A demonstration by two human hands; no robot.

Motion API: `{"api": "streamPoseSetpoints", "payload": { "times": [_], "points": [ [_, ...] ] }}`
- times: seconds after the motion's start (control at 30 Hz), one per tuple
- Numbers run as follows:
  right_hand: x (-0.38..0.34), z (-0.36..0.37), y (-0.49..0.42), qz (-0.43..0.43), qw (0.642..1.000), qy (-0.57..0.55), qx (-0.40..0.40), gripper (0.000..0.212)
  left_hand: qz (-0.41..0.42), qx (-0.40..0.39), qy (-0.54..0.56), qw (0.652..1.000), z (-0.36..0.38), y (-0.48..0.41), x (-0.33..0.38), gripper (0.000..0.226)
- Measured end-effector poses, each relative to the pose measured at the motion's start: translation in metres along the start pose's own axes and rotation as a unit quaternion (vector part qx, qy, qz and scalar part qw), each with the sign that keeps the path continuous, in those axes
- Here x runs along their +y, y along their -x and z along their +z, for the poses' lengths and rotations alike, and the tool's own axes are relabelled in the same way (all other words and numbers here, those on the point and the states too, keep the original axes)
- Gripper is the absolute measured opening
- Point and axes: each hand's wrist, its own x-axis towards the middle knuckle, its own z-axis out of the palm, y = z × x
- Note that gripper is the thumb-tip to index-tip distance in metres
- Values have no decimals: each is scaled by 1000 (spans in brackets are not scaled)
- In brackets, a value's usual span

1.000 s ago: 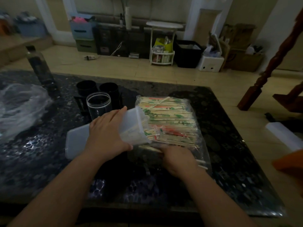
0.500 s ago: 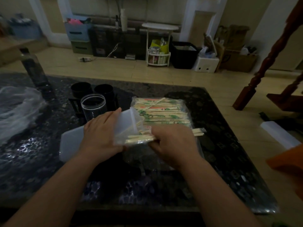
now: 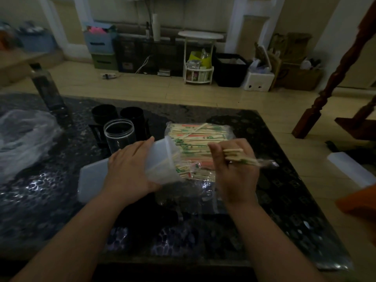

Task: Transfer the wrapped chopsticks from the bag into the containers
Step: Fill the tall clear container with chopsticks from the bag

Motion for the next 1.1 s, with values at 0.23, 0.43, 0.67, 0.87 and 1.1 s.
{"api": "streamPoseSetpoints", "payload": {
  "times": [0.23,0.43,0.67,0.87,1.1],
  "points": [
    [-12,5,-8,323,904,-268,79,29,-10,1,-19,1000,0,-2,1,128],
    [0,19,5,395,869,-256,-152,13,-11,-2,-17,1000,-2,-2,1,129],
    [3,33,14,478,810,-333,-66,8,-10,-6,-15,1000,-3,-1,3,129],
    [7,33,24,364,880,-161,-259,22,-5,-7,-18,1000,-1,-1,2,129],
    [25,36,24,360,905,-45,-221,27,-7,-5,-11,1000,-1,0,2,128]
  ]
}}
